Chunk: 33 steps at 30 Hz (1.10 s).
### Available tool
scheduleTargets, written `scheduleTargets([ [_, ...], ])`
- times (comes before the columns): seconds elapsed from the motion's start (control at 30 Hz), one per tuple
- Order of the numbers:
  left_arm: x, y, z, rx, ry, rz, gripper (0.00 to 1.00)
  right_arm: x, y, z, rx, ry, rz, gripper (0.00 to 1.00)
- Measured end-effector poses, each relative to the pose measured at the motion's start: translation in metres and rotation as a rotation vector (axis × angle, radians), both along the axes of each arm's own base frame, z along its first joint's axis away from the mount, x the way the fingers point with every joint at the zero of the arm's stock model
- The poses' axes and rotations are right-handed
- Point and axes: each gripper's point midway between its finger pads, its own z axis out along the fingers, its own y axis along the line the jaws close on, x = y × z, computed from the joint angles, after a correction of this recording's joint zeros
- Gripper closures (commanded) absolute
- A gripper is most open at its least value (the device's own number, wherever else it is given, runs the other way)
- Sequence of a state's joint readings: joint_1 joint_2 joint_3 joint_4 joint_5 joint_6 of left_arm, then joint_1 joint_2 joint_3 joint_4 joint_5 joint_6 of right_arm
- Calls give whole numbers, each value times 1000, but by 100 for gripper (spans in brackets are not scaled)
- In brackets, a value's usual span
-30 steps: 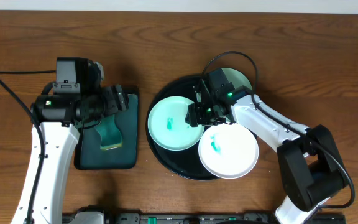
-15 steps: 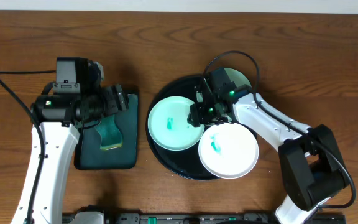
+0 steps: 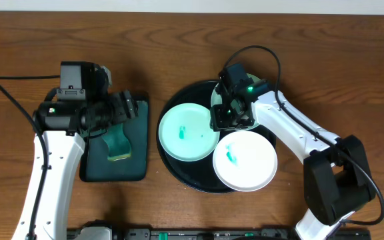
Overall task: Clean dirty plates on tray and stack at the side
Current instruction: 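Grip the top plate rim with the right gripper and tilt it up, then grasp the green sponge from the water tray with the left gripper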
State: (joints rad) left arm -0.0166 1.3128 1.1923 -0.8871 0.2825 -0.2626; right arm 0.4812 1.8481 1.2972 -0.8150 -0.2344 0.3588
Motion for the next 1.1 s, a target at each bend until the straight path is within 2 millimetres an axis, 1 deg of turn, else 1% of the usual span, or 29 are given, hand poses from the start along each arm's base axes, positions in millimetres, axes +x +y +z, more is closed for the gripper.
scheduleTargets([
  [0.2, 0, 0, 0, 0, 0, 0, 18, 1, 3, -10, 7, -17, 7, 48],
  [0.3, 0, 0, 0, 0, 0, 0, 18, -1, 11, -14, 10, -17, 17, 49],
  [0.33, 0, 0, 0, 0, 0, 0, 18, -2, 13, -16, 11, -13, 20, 50],
  [0.43, 0, 0, 0, 0, 1, 0, 18, -3, 21, -29, 4, -1, 31, 60],
  [0.5, 0, 0, 0, 0, 0, 0, 18, -5, 21, -42, -5, 24, 24, 61],
  [0.53, 0, 0, 0, 0, 0, 0, 18, -5, 21, -48, -7, 38, 19, 63],
  [0.57, 0, 0, 0, 0, 0, 0, 18, -5, 21, -49, -7, 43, 15, 67],
  [0.6, 0, 0, 0, 0, 0, 0, 18, -3, 22, -48, -1, 35, 10, 74],
  [0.67, 0, 0, 0, 0, 0, 0, 18, -2, 23, -49, 2, 34, 4, 94],
  [0.7, 0, 0, 0, 0, 1, 0, 18, -1, 24, -49, 7, 30, 2, 99],
  [0.8, 0, 0, 0, 0, 0, 0, 18, -2, 29, -51, 25, 38, 10, 99],
  [0.93, 0, 0, 0, 0, 1, 0, 18, -3, 29, -50, 28, 41, 11, 99],
  [0.97, 0, 0, 0, 0, 1, 0, 20, -3, 29, -50, 27, 42, 11, 99],
  [1.0, 0, 0, 0, 0, 0, 0, 29, -3, 29, -50, 27, 43, 11, 99],
  [1.03, 0, 0, 0, 0, 1, 0, 40, -3, 29, -50, 26, 43, 11, 99],
  [1.1, 0, 0, 0, 1, 0, -1, 68, -3, 29, -50, 25, 44, 11, 99],
])
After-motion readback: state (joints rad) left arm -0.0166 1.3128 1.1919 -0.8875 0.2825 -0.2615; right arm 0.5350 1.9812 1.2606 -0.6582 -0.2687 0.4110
